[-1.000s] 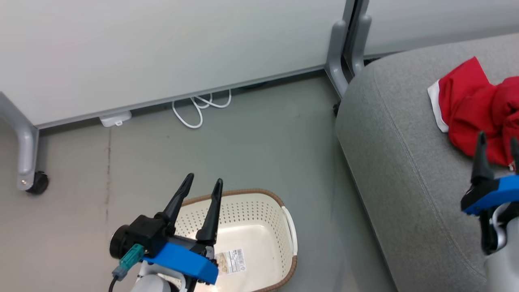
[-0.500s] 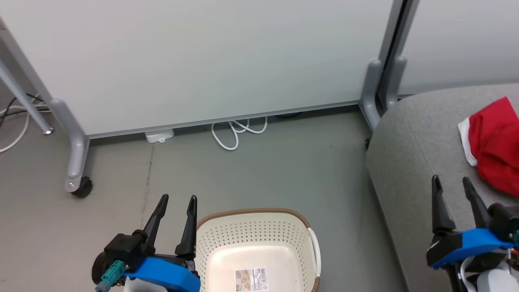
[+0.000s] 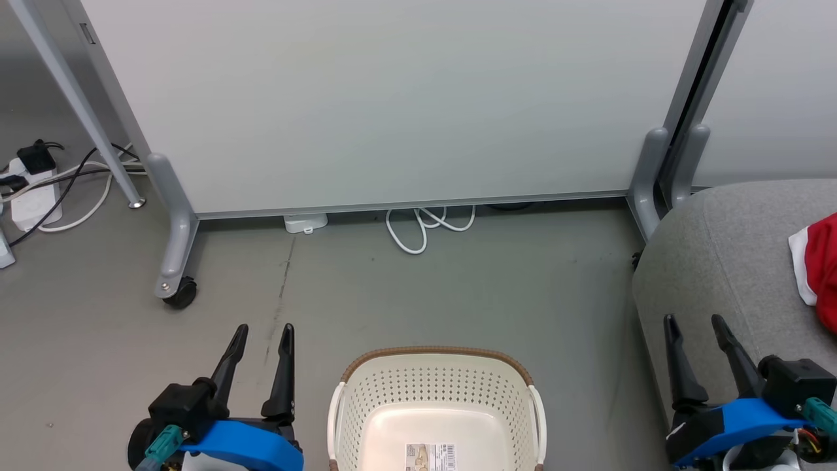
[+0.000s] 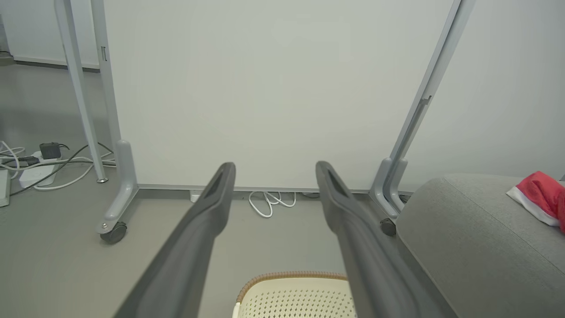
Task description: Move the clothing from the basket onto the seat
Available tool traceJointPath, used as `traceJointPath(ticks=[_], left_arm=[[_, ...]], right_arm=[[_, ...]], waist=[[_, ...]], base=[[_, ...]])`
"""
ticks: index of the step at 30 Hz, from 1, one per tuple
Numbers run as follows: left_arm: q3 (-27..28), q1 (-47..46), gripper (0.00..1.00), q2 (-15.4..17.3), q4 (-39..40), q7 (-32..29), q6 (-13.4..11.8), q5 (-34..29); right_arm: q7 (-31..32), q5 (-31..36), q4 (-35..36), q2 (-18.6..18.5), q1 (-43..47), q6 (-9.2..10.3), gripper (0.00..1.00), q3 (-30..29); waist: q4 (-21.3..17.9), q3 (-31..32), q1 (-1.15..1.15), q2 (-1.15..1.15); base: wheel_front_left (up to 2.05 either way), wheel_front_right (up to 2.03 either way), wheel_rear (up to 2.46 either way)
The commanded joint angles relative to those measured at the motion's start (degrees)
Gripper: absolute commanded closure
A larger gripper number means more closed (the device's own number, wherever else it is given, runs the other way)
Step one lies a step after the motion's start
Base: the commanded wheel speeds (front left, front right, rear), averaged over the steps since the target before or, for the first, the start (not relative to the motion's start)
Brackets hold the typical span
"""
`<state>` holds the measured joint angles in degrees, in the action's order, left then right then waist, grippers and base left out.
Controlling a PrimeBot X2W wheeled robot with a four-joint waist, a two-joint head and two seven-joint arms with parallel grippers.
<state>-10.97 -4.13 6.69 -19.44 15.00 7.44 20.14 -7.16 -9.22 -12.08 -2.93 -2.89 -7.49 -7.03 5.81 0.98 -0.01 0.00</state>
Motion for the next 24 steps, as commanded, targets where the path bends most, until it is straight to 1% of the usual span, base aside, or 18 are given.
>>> traceJointPath(ticks=[1, 8, 18, 19, 24], left_arm=[[0.6, 0.3, 0.0, 0.3, -0.1, 0.3, 0.1, -0.2], [1.1, 0.7, 0.0, 0.2, -0.2, 0.3, 0.1, -0.6], [0.3, 0.1, 0.0, 0.4, -0.6, 0.3, 0.1, 0.0], [0.5, 0.3, 1.0, 0.2, -0.6, 0.0, 0.0, -0.1], [0.5, 2.5, 1.0, -0.2, -2.9, -0.3, 0.0, 0.1]], right_arm=[[-0.4, -0.5, -0.2, 0.0, 1.2, -0.01, 0.0, 0.3], [-0.6, -2.1, -0.6, 0.1, 1.5, -0.01, 0.0, 1.1], [-0.6, -2.5, -1.0, 0.1, 1.4, -0.01, 0.0, 1.9], [-0.5, -2.5, -1.0, 0.0, 0.8, 0.0, 1.0, 1.9], [-0.4, -2.7, -3.7, 0.3, 1.4, 0.0, 1.0, 1.9]], waist=[[0.3, 0.1, 0.01, 0.0], [0.4, 0.2, 0.01, 0.0], [0.0, 0.0, 0.01, 0.0], [0.0, 0.0, 0.01, 0.0], [0.0, 0.0, 0.01, 0.0]], base=[[0.0, 0.0, 0.0], [0.0, 0.0, 0.0], [0.0, 0.0, 0.0], [0.0, 0.0, 0.0], [0.0, 0.0, 0.0]])
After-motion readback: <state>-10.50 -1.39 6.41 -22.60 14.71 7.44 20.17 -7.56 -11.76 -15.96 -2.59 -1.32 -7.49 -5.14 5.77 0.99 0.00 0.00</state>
